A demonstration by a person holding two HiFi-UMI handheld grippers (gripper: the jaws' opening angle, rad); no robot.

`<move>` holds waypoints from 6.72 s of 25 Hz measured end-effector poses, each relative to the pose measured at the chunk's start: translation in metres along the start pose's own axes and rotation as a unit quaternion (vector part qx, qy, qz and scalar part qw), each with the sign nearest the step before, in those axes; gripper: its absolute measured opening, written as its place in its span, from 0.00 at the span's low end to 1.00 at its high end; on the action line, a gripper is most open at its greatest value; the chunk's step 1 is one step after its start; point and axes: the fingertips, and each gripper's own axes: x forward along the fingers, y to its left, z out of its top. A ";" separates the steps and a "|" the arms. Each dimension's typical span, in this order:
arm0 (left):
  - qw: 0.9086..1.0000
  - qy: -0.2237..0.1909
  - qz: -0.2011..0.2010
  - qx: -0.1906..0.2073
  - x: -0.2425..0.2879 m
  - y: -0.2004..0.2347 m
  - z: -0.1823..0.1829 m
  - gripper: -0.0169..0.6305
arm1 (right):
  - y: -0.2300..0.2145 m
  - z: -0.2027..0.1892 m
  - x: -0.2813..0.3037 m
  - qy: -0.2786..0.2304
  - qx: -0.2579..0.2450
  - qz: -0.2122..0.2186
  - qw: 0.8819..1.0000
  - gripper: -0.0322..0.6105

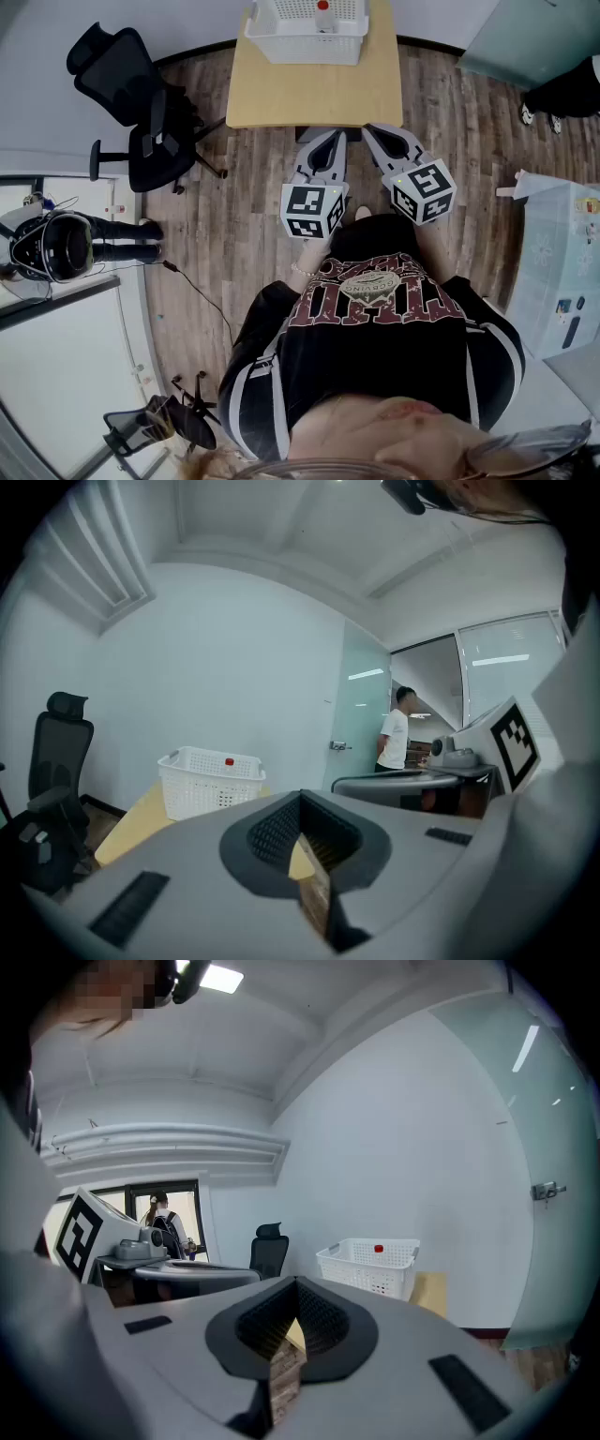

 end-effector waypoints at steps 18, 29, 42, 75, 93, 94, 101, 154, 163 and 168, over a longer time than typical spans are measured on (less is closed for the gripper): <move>1.000 -0.004 0.006 0.001 0.006 -0.014 -0.001 0.10 | -0.006 0.000 -0.011 -0.010 0.005 0.025 1.000 0.08; 1.000 -0.004 0.019 -0.004 0.018 -0.021 -0.005 0.10 | -0.016 -0.002 -0.012 -0.008 -0.001 0.039 0.999 0.08; 1.000 0.002 0.027 -0.008 0.022 -0.007 -0.005 0.10 | -0.020 -0.001 0.004 -0.006 0.010 0.043 0.999 0.08; 1.000 0.005 -0.026 -0.010 0.073 0.103 0.029 0.10 | -0.036 0.026 0.123 0.000 0.008 -0.003 1.000 0.08; 0.998 0.017 -0.059 0.006 0.077 0.143 0.033 0.10 | -0.030 0.027 0.162 -0.011 0.024 -0.039 0.999 0.08; 0.998 0.017 -0.061 0.007 0.077 0.143 0.033 0.10 | -0.029 0.027 0.162 -0.011 0.025 -0.042 0.999 0.08; 0.997 0.019 -0.074 0.010 0.074 0.142 0.032 0.10 | -0.029 0.024 0.158 -0.013 0.031 -0.060 0.998 0.08; 1.000 0.011 0.018 -0.020 0.198 0.144 0.061 0.10 | -0.163 0.063 0.196 0.005 0.020 0.018 1.000 0.08; 1.000 0.012 0.014 -0.022 0.211 0.133 0.057 0.10 | -0.174 0.060 0.188 0.005 0.015 0.019 1.000 0.08; 1.000 0.008 0.010 -0.023 0.216 0.135 0.061 0.10 | -0.179 0.058 0.190 0.010 0.013 0.010 1.000 0.08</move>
